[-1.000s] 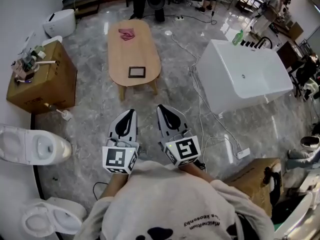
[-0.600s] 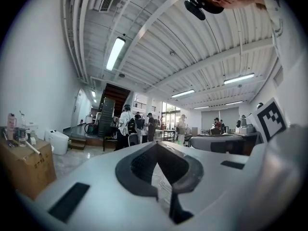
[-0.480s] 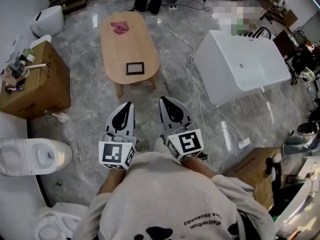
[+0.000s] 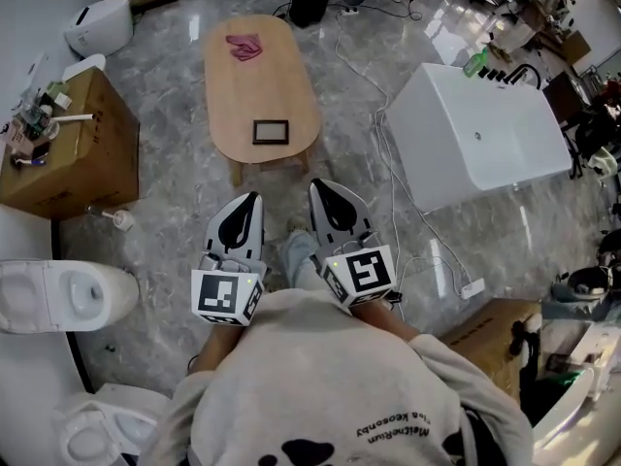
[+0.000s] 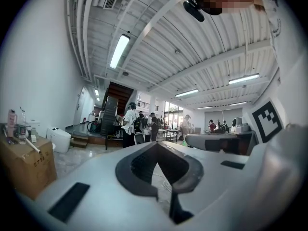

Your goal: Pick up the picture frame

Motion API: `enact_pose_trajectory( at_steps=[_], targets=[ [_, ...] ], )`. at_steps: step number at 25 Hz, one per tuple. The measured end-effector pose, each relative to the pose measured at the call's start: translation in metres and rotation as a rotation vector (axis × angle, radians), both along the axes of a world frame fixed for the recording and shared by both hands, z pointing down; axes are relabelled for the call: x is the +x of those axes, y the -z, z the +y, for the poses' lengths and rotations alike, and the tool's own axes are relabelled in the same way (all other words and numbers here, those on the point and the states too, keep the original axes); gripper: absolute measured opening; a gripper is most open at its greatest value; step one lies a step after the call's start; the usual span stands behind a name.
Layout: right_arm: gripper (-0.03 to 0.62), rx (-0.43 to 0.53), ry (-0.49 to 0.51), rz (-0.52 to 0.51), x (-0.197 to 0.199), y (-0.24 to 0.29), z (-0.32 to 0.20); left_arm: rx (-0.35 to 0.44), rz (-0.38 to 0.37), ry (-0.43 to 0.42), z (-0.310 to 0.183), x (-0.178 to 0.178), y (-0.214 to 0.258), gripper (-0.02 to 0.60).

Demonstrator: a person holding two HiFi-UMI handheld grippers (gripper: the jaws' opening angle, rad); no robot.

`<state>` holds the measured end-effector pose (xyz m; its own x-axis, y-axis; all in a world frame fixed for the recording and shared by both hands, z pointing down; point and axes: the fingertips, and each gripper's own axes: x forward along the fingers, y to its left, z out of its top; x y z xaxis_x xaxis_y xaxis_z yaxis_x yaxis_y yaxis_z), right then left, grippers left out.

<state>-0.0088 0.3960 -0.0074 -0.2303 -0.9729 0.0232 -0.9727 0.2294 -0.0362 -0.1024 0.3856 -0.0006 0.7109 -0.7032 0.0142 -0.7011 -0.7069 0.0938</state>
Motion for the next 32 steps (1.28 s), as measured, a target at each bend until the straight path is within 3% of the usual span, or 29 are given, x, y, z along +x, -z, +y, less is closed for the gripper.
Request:
enact_pose_trajectory(
  at_steps=[11, 22, 32],
  targets=[
    [0.009, -0.042, 0.077, -0.022, 0.024, -0.015, -0.108, -0.023, -0.004, 0.082, -0.094, 0.023, -0.007, 0.008],
    [0.008, -0.042, 0.165, -0.012, 0.079, -0.011, -0.224, -0.018, -0.009, 0.158, -0.199, 0.076, -0.002, 0.008],
    [0.009, -0.067, 0.234, -0.046, 0.094, -0.025, -0.267, -0.053, -0.06, 0.215, -0.228, 0.091, -0.014, 0.008]
  ],
)
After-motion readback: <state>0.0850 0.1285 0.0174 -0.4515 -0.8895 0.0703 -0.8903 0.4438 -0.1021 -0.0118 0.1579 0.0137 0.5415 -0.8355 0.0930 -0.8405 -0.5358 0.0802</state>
